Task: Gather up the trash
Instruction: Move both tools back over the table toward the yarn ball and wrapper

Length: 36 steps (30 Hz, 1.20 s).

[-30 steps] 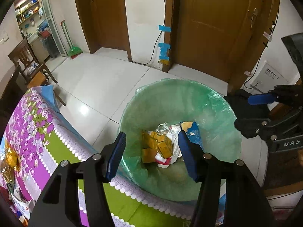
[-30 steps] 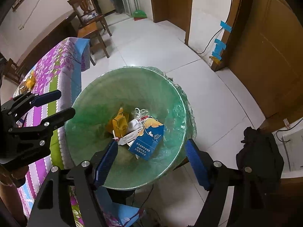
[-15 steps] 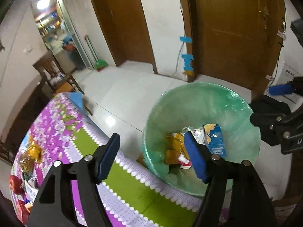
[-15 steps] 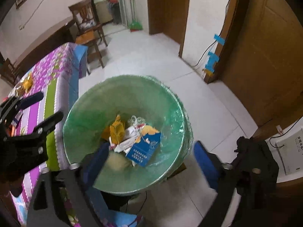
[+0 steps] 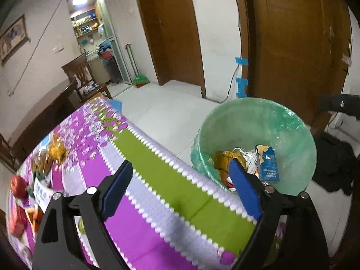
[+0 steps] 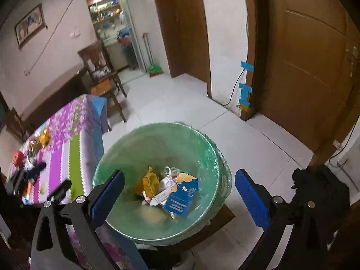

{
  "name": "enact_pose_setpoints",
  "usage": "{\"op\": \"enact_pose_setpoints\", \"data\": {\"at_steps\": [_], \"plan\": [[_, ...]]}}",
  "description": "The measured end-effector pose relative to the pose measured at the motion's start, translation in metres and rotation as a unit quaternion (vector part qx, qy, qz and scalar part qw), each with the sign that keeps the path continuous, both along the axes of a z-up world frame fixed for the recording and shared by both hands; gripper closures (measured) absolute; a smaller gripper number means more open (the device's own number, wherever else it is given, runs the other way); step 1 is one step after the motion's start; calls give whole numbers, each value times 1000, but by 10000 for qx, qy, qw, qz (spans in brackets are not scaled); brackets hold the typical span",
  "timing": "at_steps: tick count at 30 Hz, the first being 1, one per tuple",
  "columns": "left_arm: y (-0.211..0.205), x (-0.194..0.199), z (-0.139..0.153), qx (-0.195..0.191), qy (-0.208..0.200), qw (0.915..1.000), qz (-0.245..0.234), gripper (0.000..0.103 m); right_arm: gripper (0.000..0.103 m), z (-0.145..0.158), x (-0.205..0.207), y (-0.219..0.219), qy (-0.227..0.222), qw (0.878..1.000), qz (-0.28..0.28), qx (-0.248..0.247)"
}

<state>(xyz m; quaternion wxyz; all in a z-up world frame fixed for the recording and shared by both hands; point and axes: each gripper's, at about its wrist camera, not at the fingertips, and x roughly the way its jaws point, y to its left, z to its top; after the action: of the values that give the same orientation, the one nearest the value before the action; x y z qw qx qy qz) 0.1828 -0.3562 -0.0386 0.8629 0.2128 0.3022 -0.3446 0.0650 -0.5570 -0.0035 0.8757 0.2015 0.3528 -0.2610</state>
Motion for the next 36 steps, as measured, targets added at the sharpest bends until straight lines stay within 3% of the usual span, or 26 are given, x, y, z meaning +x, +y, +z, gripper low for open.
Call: {"op": "enact_pose_setpoints", "data": {"at_steps": [5, 9, 16, 22, 29, 33, 36], "plan": [[44, -10, 7, -536, -244, 9981, 198, 6, 5, 10, -17, 13, -677, 9973, 6, 269], [78, -12, 13, -754, 26, 9968, 270, 6, 5, 7, -12, 37, -787, 9957, 292, 394], [167, -12, 29, -1306, -142, 9878, 836, 6, 5, 4, 12, 111, -665, 9926, 874, -514], [243, -12, 33, -1242, -355, 9794, 1549, 6, 5, 0, 34, 172, -589, 9845, 1307, -1009], [354, -10, 32, -1484, -58, 9646, 2180, 6, 5, -15, 60, 223, -577, 9761, 1953, -753], [395, -14, 21, -1349, 117, 9698, 2028, 6, 5, -22, 76, 249, -530, 9698, 2296, -631], [400, -19, 4, -930, 227, 9786, 1824, 6, 5, -29, 89, 267, -480, 9653, 2496, -592]]}}
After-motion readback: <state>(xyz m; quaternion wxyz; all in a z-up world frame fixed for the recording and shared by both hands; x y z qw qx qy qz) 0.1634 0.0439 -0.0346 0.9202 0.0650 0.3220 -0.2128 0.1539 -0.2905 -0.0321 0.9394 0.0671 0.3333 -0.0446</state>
